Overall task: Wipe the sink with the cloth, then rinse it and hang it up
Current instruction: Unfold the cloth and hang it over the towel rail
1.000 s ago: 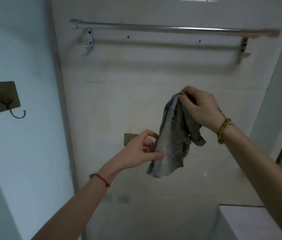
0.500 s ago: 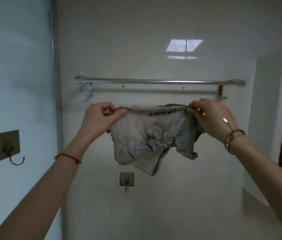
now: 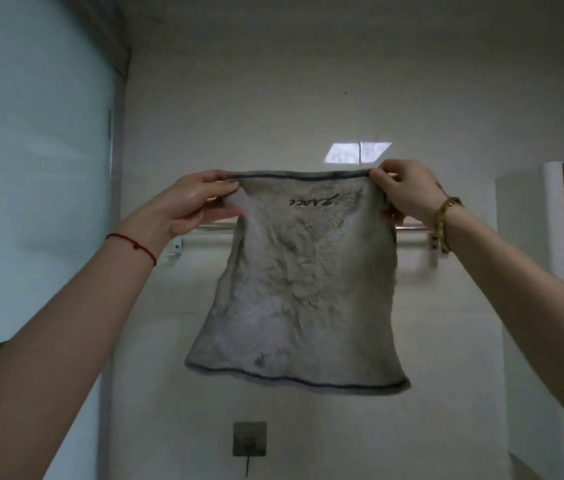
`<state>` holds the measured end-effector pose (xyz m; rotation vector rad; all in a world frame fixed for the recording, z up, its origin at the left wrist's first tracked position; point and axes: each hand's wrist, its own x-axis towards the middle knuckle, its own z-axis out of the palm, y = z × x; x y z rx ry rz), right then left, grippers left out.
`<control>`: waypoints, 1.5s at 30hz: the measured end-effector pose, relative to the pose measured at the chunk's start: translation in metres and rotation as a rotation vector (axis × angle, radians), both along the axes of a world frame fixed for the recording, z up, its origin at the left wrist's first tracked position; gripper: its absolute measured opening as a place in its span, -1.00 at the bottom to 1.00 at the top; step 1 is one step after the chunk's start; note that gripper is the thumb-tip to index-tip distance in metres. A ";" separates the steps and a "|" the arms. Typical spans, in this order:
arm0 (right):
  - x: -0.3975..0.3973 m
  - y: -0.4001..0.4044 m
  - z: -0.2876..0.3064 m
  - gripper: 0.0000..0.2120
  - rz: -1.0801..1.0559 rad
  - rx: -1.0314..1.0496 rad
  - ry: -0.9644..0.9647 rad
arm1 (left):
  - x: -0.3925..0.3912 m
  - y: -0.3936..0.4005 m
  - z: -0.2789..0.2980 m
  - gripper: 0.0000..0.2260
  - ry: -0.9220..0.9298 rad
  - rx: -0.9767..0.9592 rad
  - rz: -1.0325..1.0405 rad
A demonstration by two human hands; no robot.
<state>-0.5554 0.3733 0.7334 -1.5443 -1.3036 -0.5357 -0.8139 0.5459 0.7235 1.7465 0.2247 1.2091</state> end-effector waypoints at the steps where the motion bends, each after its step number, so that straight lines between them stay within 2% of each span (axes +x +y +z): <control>1: 0.000 0.005 0.009 -0.70 -0.022 0.026 -0.011 | 0.004 0.001 0.009 -0.91 -0.060 -0.021 -0.009; 3: -0.002 0.011 0.027 -0.69 -0.042 0.070 -0.005 | 0.011 0.008 0.028 -0.92 -0.171 -0.019 0.027; 6: 0.002 0.020 0.053 -0.72 0.070 0.142 0.066 | 0.025 0.021 0.052 -0.92 -0.280 0.059 0.143; 11: 0.015 0.039 0.094 -0.80 0.062 0.329 -0.017 | 0.048 0.039 0.095 -0.91 -0.441 0.172 0.280; 15: 0.032 0.057 0.116 -0.88 0.189 0.429 0.020 | 0.064 0.053 0.129 -0.89 -0.555 0.274 0.339; 18: 0.046 0.071 0.122 -0.85 0.300 0.460 0.061 | 0.076 0.064 0.146 -0.88 -0.574 0.376 0.428; 21: 0.059 0.082 0.119 -0.83 0.358 0.426 0.076 | 0.086 0.074 0.152 -0.89 -0.531 0.378 0.422; 29: 0.089 0.082 0.085 -0.85 0.392 0.263 0.129 | 0.089 0.080 0.100 -0.82 -0.334 0.372 0.402; 37: 0.076 0.058 0.048 -0.83 0.439 0.183 0.135 | 0.069 0.063 0.040 -0.82 -0.274 0.359 0.437; 42: 0.069 0.033 0.017 -0.77 0.353 0.131 0.026 | 0.042 0.041 0.005 -0.87 -0.226 0.468 0.492; 45: 0.067 0.028 -0.008 -0.79 0.173 0.006 -0.207 | 0.035 0.036 -0.022 -0.86 -0.193 0.480 0.523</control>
